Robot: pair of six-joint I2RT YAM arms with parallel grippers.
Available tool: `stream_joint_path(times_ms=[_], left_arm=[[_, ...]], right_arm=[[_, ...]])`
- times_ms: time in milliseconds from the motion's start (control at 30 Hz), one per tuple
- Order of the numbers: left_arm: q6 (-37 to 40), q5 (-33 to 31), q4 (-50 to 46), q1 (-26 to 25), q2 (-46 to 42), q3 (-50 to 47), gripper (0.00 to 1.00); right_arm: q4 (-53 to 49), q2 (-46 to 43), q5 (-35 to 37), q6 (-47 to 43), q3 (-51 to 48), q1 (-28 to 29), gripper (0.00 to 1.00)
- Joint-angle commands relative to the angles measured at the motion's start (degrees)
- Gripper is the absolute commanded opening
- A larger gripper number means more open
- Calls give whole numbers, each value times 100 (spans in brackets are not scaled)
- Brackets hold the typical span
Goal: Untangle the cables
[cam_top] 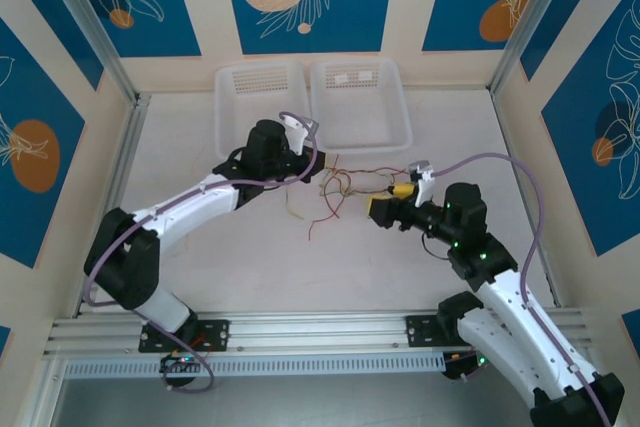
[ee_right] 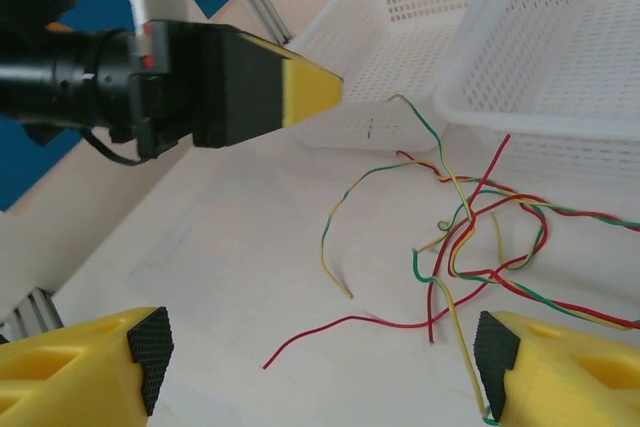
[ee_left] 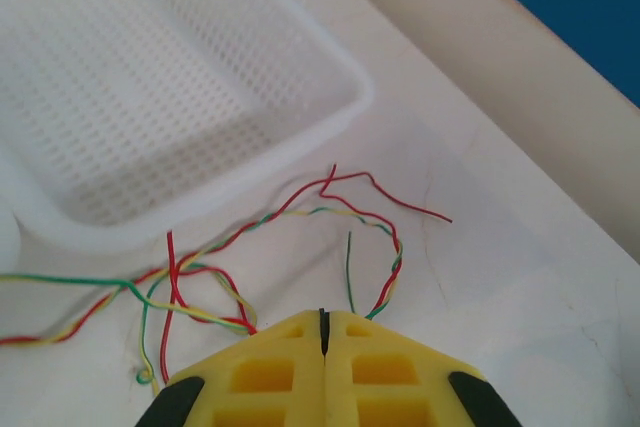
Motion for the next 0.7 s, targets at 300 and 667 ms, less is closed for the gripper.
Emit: stream_joint_path(times_ms=[300, 667], left_arm=[[-1509, -466, -177, 25, 707, 273, 55], [-1787, -914, -273, 24, 2173, 1278, 76]], right_arm=[[78, 839, -172, 647, 268, -229, 83], [276, 605, -280, 667, 121, -215, 83]])
